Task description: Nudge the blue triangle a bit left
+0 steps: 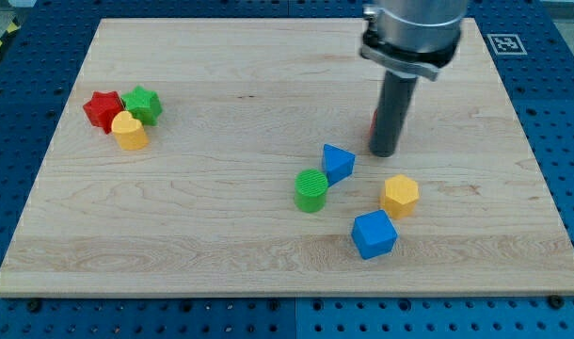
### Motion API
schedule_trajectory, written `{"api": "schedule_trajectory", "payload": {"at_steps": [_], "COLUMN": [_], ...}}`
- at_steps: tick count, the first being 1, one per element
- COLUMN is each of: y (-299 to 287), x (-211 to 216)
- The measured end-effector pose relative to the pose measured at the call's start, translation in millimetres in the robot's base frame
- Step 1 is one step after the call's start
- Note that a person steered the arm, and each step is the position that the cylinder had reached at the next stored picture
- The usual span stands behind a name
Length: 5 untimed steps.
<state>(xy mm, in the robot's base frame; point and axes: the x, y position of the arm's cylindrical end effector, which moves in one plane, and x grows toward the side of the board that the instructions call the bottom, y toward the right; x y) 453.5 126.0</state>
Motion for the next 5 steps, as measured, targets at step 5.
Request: {"api": "schedule_trajectory", "payload": {"at_steps": [5], "y": [-43.8], "x": [28.2]}}
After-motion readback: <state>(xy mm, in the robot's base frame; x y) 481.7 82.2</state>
